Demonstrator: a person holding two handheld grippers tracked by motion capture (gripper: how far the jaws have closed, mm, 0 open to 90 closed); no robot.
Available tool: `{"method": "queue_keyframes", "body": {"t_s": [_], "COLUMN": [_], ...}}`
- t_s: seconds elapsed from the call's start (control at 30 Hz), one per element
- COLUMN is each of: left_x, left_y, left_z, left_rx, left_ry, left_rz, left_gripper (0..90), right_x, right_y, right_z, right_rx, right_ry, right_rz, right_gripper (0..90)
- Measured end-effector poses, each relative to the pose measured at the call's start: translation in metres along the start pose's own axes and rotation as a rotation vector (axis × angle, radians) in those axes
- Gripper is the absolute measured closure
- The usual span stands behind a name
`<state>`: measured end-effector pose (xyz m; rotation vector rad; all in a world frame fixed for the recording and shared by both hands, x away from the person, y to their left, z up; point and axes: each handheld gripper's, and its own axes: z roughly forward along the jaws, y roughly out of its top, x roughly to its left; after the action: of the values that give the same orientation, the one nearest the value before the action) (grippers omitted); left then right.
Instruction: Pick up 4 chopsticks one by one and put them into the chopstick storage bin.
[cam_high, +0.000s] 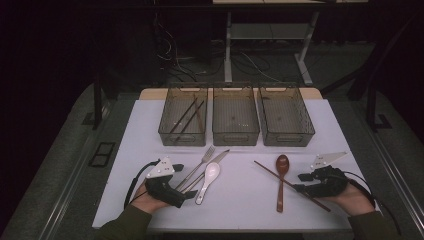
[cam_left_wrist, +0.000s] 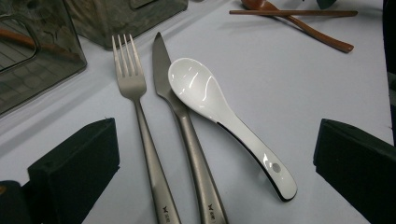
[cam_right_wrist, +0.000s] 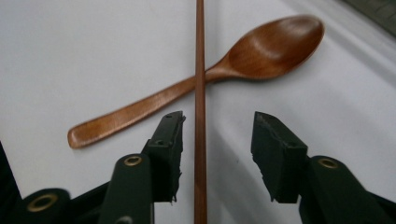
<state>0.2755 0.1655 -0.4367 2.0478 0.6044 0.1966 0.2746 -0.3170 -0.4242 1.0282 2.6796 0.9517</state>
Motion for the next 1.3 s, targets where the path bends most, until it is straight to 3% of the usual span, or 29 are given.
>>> {"method": "queue_keyframes", "body": {"t_s": [0.4,0.63,0.9,1.3], "left_x": [0.000,0.000,-0.001,0.000], "left_y": [0.000,0.000,0.000,0.000], "left_z": [0.000,0.001,0.001,0.001], "left_rx": [0.001,0.000,0.000,0.002], "left_ry": [-0.001,-0.002,-0.003,-0.003], "left_rz": [0.000,-0.001,0.000,0.001], "left_gripper": [0.0,0.0,0.0,0.0], "right_x": [0.005,0.007,0.006,0.000], "right_y": [-0.002,-0.002,-0.002,0.001], "right_z": [0.009,0.010,0.010,0.004], "right_rx": [0.105,0.120,0.116,0.045], "right_ry": [0.002,-0.012,-0.007,0.024], "right_rz": [-0.049,-0.073,-0.087,-0.029], "right_gripper": [71.1,79.7,83.3,83.4]}}
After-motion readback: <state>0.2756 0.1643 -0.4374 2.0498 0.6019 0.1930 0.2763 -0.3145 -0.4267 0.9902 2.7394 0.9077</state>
